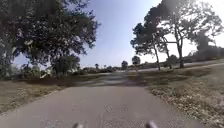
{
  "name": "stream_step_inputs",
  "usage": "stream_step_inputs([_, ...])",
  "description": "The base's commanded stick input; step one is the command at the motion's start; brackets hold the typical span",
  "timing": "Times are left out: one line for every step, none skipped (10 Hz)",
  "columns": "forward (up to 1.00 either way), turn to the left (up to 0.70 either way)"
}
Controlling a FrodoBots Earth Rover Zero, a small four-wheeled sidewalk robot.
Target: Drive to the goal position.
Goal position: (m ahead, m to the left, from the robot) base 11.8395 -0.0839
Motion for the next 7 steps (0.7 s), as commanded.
stream_step_inputs([0.11,0.01])
stream_step_inputs([0.11,0.01])
stream_step_inputs([0.1,0.01])
stream_step_inputs([0.11,0.01])
stream_step_inputs([0.1,0.01])
stream_step_inputs([0.09,0.01])
stream_step_inputs([0.38,0.03])
